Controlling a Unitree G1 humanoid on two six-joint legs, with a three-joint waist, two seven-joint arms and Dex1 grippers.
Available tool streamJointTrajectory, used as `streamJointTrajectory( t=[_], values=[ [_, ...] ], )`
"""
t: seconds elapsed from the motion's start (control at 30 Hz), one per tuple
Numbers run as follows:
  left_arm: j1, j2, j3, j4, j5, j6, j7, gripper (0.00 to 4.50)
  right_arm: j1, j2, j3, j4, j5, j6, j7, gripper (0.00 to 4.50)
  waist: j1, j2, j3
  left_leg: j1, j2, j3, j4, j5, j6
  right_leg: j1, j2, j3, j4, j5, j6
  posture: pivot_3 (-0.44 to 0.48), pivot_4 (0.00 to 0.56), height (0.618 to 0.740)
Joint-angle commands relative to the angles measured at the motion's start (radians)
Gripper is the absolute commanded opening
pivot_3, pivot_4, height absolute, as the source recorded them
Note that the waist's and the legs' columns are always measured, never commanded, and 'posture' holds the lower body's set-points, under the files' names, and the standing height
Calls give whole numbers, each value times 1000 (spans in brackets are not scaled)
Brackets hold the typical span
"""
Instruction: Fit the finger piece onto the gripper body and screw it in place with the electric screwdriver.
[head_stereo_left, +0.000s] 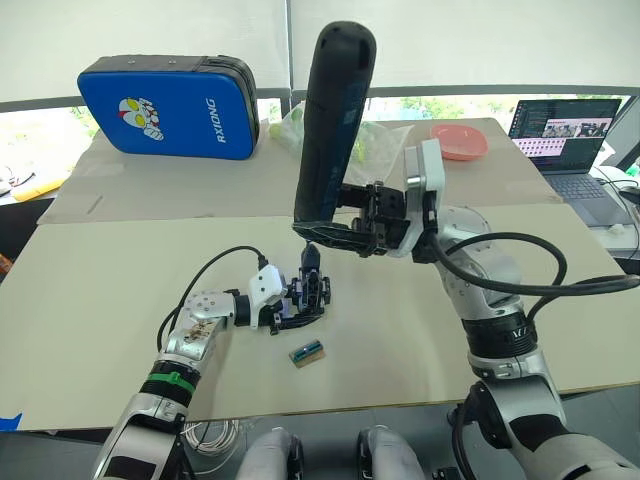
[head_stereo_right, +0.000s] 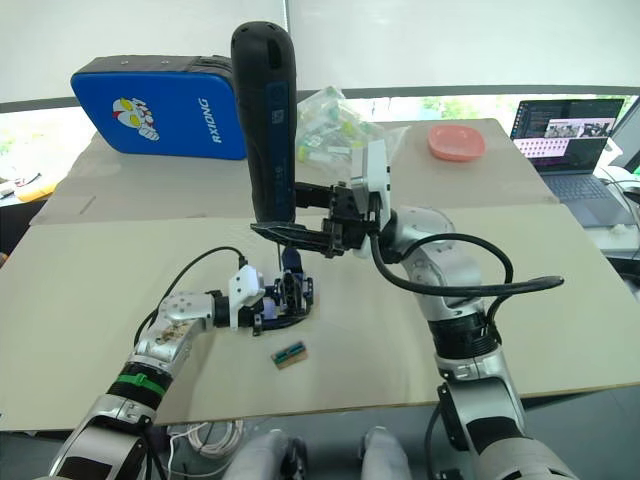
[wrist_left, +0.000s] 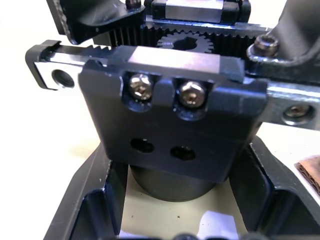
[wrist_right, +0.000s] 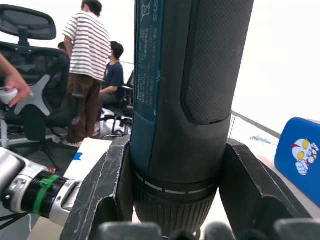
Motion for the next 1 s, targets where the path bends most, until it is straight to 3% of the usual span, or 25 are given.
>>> streamJointTrajectory(
  t=[0.03,0.07,0.27,0.43,0.63,0.77,1.0],
  values=[
    [33,16,-9,5,16,43,8,4193,-13,11,-56,-96,40,-95,29,1966,0,0,0,0,0,0,0,0,0,0,0,0,0,0,0,0,150,740],
    [44,27,-1,-6,8,42,0,4417,-25,18,-68,-134,68,-84,9,1966,0,0,0,0,0,0,0,0,0,0,0,0,0,0,0,0,150,740],
    [145,149,83,-86,-64,58,-62,4417,23,-89,-151,-289,183,63,-61,1966,-9,0,1,0,1,0,-2,0,-1,-1,1,0,0,0,0,0,150,740],
    [268,319,188,-128,-151,3,-192,4417,202,-304,-295,-344,205,108,-37,1966,-2,2,2,0,2,0,-2,-5,-8,-2,-6,0,-1,-1,-2,0,150,740],
    [329,395,314,-64,-188,-131,-230,4417,470,-463,-441,-327,160,28,81,1966,14,5,8,-1,0,1,-1,-6,-8,-3,-7,-1,-2,-2,-1,0,150,740],
    [369,426,338,-70,-222,-100,-287,4417,576,-488,-489,-339,164,5,103,1966,21,5,11,-2,0,1,-1,-5,-6,-3,-3,-1,-2,-3,2,0,150,740],
    [410,388,290,-301,-242,17,-231,4417,481,-390,-345,-494,232,76,-52,1966,23,4,15,-2,1,1,-1,-6,-8,-4,-9,-1,-2,-6,6,0,150,740]
  ],
)
